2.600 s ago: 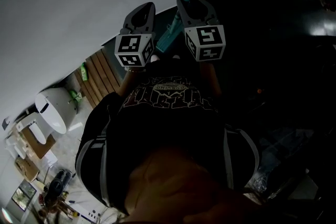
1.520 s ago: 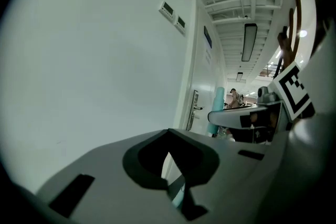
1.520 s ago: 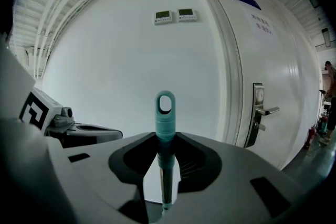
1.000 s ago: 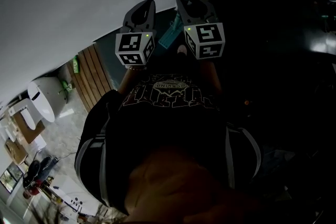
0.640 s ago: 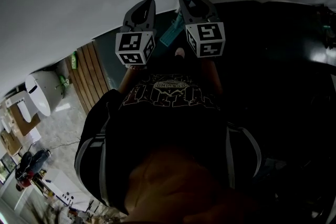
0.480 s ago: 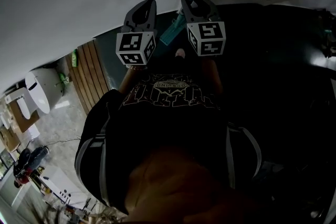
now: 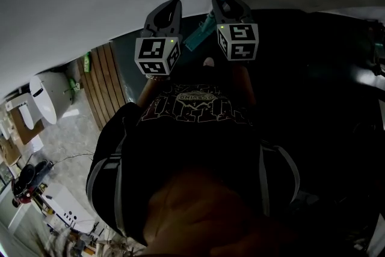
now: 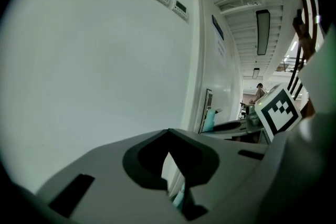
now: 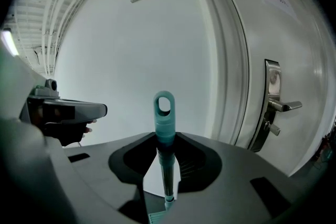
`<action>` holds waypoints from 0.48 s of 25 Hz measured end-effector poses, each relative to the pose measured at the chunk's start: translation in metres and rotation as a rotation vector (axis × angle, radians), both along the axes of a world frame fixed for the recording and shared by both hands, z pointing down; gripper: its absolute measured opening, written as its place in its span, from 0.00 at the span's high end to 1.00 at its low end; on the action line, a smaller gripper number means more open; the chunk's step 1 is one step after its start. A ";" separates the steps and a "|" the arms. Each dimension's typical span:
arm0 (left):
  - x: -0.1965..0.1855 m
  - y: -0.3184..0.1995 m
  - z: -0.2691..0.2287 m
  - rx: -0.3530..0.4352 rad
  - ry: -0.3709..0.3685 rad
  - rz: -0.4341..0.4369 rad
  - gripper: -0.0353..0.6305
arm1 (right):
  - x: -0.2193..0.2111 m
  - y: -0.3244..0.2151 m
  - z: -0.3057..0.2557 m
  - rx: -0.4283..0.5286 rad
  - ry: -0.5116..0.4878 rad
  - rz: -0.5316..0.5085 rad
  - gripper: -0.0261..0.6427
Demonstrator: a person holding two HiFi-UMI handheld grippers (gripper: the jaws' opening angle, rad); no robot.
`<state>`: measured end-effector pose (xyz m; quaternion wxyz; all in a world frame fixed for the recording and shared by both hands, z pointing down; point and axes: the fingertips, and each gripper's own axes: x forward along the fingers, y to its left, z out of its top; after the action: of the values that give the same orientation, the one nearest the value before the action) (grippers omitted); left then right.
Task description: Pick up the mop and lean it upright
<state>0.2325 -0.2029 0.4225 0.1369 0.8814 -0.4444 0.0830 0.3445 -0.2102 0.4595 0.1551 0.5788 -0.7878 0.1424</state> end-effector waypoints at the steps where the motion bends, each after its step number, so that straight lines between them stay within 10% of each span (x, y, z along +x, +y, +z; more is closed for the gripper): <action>1: -0.001 -0.002 0.001 0.000 0.000 -0.003 0.88 | 0.001 -0.003 0.003 -0.004 0.002 0.002 0.78; 12: -0.020 -0.014 0.004 -0.012 -0.006 -0.041 0.88 | 0.001 -0.019 0.041 -0.075 0.018 0.020 0.78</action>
<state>0.2130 -0.2166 0.4267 0.1427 0.8709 -0.4625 0.0857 0.3453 -0.2291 0.5006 0.1823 0.5818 -0.7746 0.1683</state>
